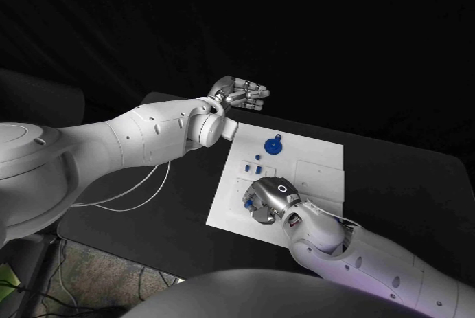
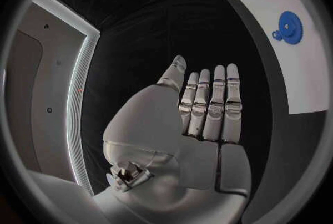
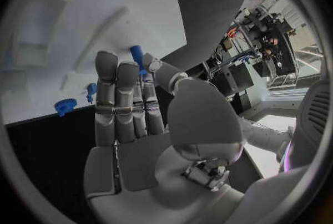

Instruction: Assemble the parts on the task board

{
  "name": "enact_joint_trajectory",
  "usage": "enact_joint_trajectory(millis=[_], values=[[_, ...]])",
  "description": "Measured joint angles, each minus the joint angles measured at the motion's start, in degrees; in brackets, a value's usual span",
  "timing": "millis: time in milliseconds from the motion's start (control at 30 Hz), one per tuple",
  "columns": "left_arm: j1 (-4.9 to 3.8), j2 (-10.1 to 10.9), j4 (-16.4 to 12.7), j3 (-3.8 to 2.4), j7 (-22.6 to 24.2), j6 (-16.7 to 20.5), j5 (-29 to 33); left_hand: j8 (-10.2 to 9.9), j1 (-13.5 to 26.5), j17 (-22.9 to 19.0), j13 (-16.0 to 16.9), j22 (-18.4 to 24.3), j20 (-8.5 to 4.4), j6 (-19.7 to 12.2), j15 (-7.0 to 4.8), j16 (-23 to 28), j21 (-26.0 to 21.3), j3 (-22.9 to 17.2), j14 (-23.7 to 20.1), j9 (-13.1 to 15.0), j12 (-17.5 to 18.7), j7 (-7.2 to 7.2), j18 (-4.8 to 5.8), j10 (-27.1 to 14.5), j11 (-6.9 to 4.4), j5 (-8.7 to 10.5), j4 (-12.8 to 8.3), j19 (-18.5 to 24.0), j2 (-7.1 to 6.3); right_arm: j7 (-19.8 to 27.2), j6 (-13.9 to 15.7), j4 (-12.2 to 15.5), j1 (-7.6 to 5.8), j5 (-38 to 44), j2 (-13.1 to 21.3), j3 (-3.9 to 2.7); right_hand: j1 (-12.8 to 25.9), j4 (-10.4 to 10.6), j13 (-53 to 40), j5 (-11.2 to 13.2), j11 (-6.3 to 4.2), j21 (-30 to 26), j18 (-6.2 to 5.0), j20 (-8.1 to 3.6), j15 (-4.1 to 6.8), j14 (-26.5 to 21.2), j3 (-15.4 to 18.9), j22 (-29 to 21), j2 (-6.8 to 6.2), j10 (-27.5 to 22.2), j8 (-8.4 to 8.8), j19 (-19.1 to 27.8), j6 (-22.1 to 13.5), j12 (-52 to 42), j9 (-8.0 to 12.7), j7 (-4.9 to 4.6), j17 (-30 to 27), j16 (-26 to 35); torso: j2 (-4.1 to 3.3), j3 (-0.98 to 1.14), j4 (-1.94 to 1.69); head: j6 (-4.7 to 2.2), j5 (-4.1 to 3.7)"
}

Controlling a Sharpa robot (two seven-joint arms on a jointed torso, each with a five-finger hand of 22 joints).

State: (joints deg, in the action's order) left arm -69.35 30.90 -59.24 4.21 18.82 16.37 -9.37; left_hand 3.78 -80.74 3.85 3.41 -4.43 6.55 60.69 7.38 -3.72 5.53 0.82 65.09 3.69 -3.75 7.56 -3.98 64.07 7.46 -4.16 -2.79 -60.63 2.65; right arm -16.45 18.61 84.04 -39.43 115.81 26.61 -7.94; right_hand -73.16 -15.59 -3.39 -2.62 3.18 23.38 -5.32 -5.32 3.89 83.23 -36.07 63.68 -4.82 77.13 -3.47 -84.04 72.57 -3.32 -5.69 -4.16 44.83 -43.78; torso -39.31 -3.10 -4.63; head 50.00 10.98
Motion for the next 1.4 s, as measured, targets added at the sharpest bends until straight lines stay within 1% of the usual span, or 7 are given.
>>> enact_joint_trajectory(millis=[367, 467, 633, 700, 1100, 1233, 1400], values=[[0.0, -0.08, 0.02, 0.0, -0.02, -0.05, 0.0, 0.0, 0.0, 0.0, 0.0, 0.0, 0.0, 0.0, 0.0, 0.0, 0.0, 0.0, 0.0, 0.0, 0.0, 0.0, 0.0, 0.0, 0.0, 0.0, 0.0, 0.0, 0.0, -0.21, 0.03, -1.1, -0.17, -0.05, -0.98, 0.31, 2.55, 0.82, -0.14, -1.4, -1.08, -2.26, -0.4, 0.06, -0.31, -0.32, -2.28, -0.15, -1.61, -1.13, -0.03, 0.04, -3.99, -0.22, 1.38, -1.25, -0.17, 0.36, 0.0, -0.03, 0.01, 0.0, -0.08], [0.0, -0.09, 0.03, 0.0, -0.03, -0.07, 0.0, 0.0, 0.0, 0.0, 0.0, 0.0, 0.0, 0.0, 0.0, 0.0, 0.0, 0.0, 0.0, 0.0, 0.0, 0.0, 0.0, 0.0, 0.0, 0.0, 0.0, 0.0, 0.0, -0.2, -0.17, -1.54, -0.11, -0.47, -0.99, 0.65, 4.44, 2.2, -0.77, -0.9, -0.31, -3.08, -2.15, 1.26, -1.23, -0.44, -0.86, -0.81, -3.1, -4.54, -0.18, 0.05, -6.4, -0.75, 1.79, -1.69, -0.59, 0.34, 0.0, -0.02, 0.0, 0.0, -0.12], [0.0, -0.08, 0.04, 0.01, -0.06, -0.11, 0.0, 0.0, 0.0, 0.0, 0.0, 0.0, 0.0, 0.0, 0.0, 0.0, 0.0, -0.16, 0.0, 0.0, 0.0, 0.0, 0.0, 0.0, 0.0, 0.0, 0.16, 0.0, 0.0, 0.06, -0.29, -1.77, 0.29, -1.57, -0.87, 1.01, 4.15, 3.14, -0.1, -0.27, 1.33, -4.56, -2.66, 2.08, -1.97, -0.53, 4.48, -2.62, -6.76, -10.88, -0.18, 0.18, -9.69, -0.18, 2.0, -2.09, -1.86, 0.67, 0.0, -0.05, 0.01, 0.0, -0.19], [0.0, -0.06, 0.04, 0.01, -0.07, -0.12, 0.0, 0.0, 0.0, 0.0, 0.0, 0.0, 0.0, 0.0, 0.0, 0.0, 0.0, -0.16, 0.0, 0.0, 0.0, 0.0, 0.0, 0.0, 0.0, 0.0, 0.16, 0.0, 0.0, 0.22, -0.09, -1.74, 0.3, -2.08, -0.81, 1.04, 2.61, 3.99, -0.1, -0.27, 1.63, -4.92, -3.15, 2.37, -2.1, -0.39, 8.62, -3.9, -6.46, -11.82, -0.18, -0.1, -10.12, -0.18, 2.0, -2.0, -2.73, 0.67, 0.0, -0.05, 0.01, 0.0, -0.2], [-0.01, 0.21, 0.02, 0.01, -0.16, -0.18, 0.0, 0.0, 0.0, 0.0, 0.0, 0.0, 0.0, 0.0, 0.0, 0.0, 0.0, -0.16, 0.0, 0.0, 0.0, 0.0, 0.0, 0.0, 0.0, 0.0, 0.16, 0.0, 0.0, 1.13, 3.59, 1.3, 0.29, -4.23, 1.7, 1.03, 0.89, 5.42, -0.11, -0.27, 2.14, -4.72, -3.15, 2.58, -2.37, -0.53, 12.69, -6.16, -8.18, -14.48, -0.17, 0.12, -11.39, -0.18, 1.99, -1.99, -4.0, 0.67, 0.01, 0.03, 0.11, 0.0, -0.45], [-0.01, 0.41, 0.02, 0.01, -0.2, -0.2, 0.0, 0.0, 0.0, 0.0, 0.0, 0.0, 0.0, 0.0, 0.0, 0.0, 0.0, -0.16, 0.0, 0.0, 0.0, 0.0, 0.0, 0.0, 0.0, 0.0, 0.16, 0.0, 0.0, 1.32, 5.32, 3.69, 0.35, -5.09, 3.67, -0.03, 0.68, 6.54, -0.11, -0.27, 2.14, -4.08, -3.15, 2.58, -2.39, -0.51, 13.81, -6.81, -8.38, -14.48, -0.17, 0.11, -11.82, -0.18, 1.99, -1.81, -4.25, 0.46, 0.04, 0.07, 0.2, 0.0, -0.68], [-0.01, 0.78, 0.0, 0.01, -0.23, -0.23, 0.0, 0.0, 0.0, 0.0, 0.0, 0.0, 0.0, 0.0, 0.0, 0.0, 0.0, -0.16, 0.0, 0.0, 0.0, 0.0, -0.01, 0.0, 0.0, 0.0, 0.16, 0.0, 0.0, 1.66, 6.8, 6.68, 0.34, -7.19, 6.35, -3.16, 2.0, 8.93, -0.11, -0.27, 1.4, -3.46, -3.12, 2.58, -2.48, -0.41, 13.92, -7.34, -7.06, -11.94, -0.17, 0.11, -11.77, -0.31, 1.99, -2.01, -4.4, 0.14, 0.04, 0.11, 0.23, -0.12, -1.38]])
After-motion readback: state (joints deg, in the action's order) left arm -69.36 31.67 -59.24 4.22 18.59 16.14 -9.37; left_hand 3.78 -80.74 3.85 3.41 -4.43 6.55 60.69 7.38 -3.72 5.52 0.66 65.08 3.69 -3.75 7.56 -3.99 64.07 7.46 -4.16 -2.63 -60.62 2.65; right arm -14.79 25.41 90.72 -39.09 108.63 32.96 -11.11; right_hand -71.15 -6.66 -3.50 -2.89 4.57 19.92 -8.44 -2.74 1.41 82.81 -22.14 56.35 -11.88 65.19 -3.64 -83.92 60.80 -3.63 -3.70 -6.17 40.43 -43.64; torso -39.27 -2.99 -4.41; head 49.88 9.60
